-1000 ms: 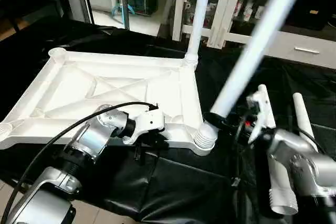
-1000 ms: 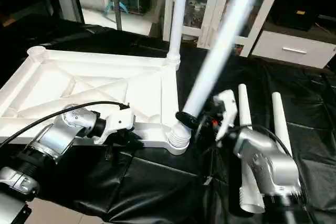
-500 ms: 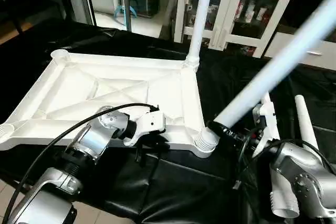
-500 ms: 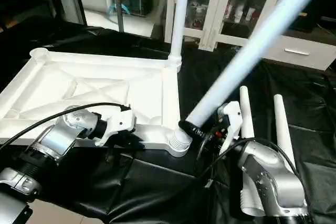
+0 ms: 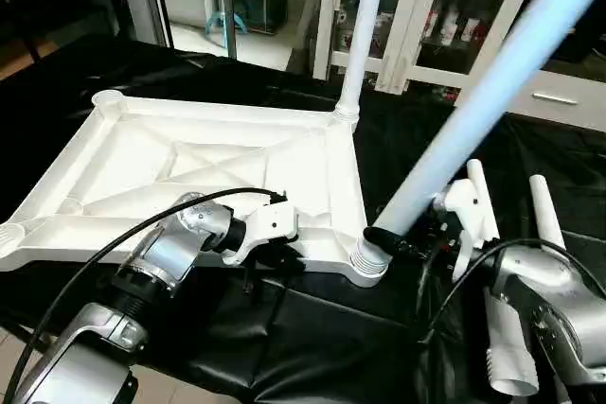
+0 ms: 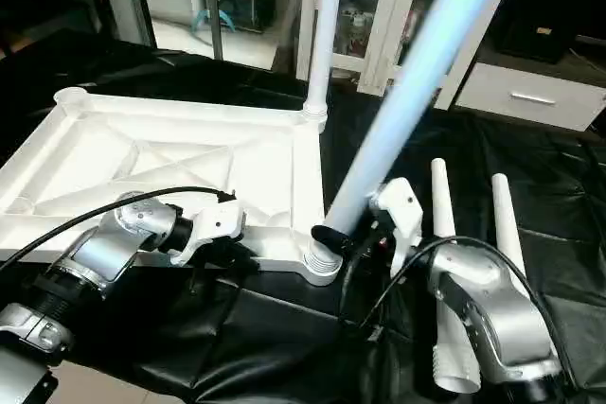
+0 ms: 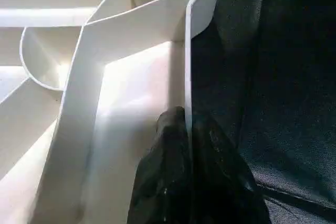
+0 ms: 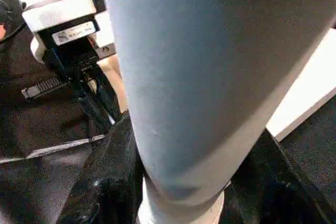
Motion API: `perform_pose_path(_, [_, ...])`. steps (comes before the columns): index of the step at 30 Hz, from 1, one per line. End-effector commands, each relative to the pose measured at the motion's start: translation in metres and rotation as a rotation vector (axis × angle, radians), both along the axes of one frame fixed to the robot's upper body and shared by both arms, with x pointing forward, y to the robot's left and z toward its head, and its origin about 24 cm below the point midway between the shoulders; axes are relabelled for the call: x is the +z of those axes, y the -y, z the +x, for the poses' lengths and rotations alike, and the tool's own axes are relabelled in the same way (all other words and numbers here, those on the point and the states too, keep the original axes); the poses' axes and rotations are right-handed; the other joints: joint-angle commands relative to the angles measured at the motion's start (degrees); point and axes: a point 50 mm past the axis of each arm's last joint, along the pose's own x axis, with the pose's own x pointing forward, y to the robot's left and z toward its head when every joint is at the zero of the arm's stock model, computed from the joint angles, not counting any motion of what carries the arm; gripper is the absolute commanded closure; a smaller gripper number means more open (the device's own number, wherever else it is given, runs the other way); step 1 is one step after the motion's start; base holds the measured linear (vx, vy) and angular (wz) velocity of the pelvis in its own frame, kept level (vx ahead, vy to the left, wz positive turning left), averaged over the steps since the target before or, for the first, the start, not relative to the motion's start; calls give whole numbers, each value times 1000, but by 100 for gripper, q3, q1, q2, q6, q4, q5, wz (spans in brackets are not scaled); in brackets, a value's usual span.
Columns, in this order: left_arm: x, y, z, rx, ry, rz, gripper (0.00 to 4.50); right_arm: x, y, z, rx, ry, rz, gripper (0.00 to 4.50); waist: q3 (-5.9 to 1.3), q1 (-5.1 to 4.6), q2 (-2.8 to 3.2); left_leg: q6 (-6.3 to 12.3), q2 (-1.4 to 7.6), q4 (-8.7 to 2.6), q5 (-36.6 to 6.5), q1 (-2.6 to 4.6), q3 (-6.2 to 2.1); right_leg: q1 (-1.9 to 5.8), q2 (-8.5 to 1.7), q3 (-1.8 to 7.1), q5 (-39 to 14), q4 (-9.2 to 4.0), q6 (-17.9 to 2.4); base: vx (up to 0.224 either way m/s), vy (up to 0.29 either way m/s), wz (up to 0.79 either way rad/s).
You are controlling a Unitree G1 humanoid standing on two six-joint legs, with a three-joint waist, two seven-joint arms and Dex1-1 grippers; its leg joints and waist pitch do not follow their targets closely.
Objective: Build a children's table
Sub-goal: Insert table leg to table base
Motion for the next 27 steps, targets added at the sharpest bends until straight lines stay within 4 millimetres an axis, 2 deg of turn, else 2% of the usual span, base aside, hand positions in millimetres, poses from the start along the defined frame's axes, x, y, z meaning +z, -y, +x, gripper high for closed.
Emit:
perform_pose_path(1, [-12,-7,-3,37,-31,25,450,-38,-3,-14,43,-226,-70,266,-107,8,-38,157,388,-535,-1039,-52,-153,185,-536,283,-1796,-503,-904,0,0,0])
perform_pose_path(9, [-11,-8,-3,38,-30,26,450,-40,-6,4,-8,-220,-87,266,-93,-23,-27,40,392,-558,-1252,-48,-168,166,-548,280,-2087,-532,-871,0,0,0])
perform_pose_path(17, [-11,-7,-3,43,-24,19,450,-56,-5,-5,-3,-262,-120,266,-37,-43,-42,-44,409,-623,-1901,11,-228,103,-581,289,-3162,-650,-525,0,0,0])
perform_pose_path(19, [-11,-7,-3,45,-23,18,450,-57,-4,-6,-11,-266,-116,266,-54,-39,-45,-25,412,-632,-1841,19,-225,111,-579,289,-3057,-651,-525,0,0,0])
perform_pose_path(22, [-11,-7,-3,46,-21,18,450,-58,-2,-7,-22,-265,-113,266,-64,-35,-30,-16,420,-646,-1667,12,-210,136,-576,277,-2641,-635,-636,0,0,0])
perform_pose_path(27, [-11,-8,-2,45,-19,21,450,-62,9,-9,-97,-263,-92,266,-62,-24,-8,-23,425,-650,-1695,13,-196,145,-581,270,-2545,-641,-708,0,0,0])
